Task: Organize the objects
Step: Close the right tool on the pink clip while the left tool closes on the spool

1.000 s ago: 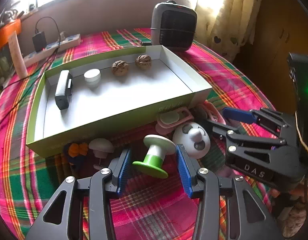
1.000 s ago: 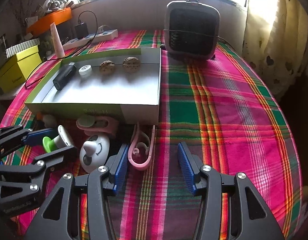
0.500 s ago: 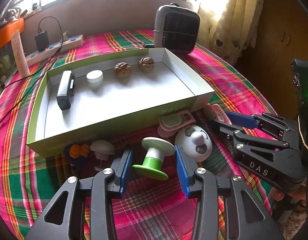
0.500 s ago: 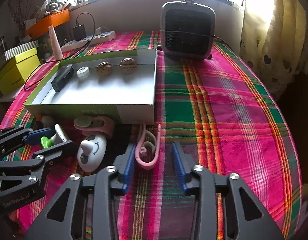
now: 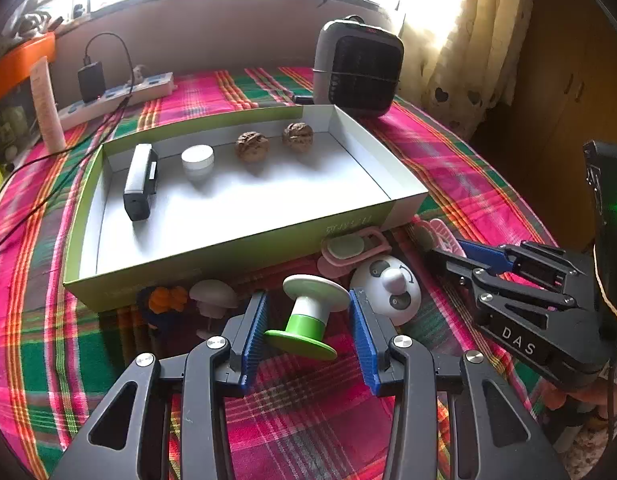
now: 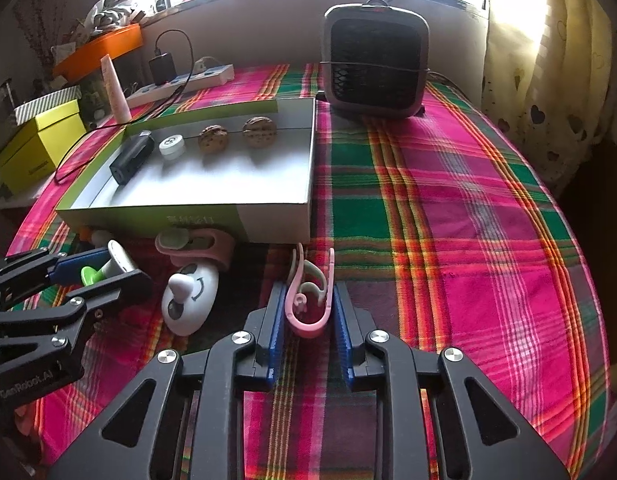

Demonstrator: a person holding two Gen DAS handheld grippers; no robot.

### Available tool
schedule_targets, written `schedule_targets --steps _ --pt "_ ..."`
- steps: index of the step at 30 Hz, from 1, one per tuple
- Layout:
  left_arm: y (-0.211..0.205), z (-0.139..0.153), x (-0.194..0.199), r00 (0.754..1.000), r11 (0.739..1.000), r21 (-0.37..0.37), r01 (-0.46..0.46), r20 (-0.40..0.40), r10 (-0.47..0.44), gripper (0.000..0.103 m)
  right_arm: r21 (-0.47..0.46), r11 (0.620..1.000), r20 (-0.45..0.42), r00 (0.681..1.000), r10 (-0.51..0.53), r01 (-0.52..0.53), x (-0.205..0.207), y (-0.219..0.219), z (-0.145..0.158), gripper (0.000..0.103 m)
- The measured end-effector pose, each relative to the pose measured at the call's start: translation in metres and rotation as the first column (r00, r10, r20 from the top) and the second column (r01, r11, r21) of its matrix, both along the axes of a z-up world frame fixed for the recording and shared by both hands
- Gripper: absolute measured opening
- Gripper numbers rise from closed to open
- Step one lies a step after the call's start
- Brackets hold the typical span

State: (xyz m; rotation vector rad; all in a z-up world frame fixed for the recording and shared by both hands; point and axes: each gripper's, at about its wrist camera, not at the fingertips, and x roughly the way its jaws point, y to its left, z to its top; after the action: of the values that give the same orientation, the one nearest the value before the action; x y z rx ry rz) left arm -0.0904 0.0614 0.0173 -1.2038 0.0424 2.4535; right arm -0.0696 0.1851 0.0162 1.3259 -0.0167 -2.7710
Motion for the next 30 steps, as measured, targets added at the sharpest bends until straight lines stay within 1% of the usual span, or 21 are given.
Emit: schedule_targets --steps 11,22,30 --pt "-0.002 0.003 0.003 1.000 1.000 0.004 -0.008 -0.005 0.008 0.039 -0.007 1.000 -0.014 1.000 0.012 -0.012 0.006 -0.002 0.005 0.024" --pt "-0.006 0.015 0.005 0.999 1.000 0.011 -0.019 -0.030 0.019 0.039 -0.022 0.999 -0.046 0.998 0.044 -0.045 0.011 -0.009 0.022 0.024" --pt "-0.010 0.023 0.001 0.998 0.999 0.016 -0.035 -0.046 0.036 0.039 -0.023 0.997 -0.065 0.996 0.069 -0.070 0.005 -0.016 0.030 0.024"
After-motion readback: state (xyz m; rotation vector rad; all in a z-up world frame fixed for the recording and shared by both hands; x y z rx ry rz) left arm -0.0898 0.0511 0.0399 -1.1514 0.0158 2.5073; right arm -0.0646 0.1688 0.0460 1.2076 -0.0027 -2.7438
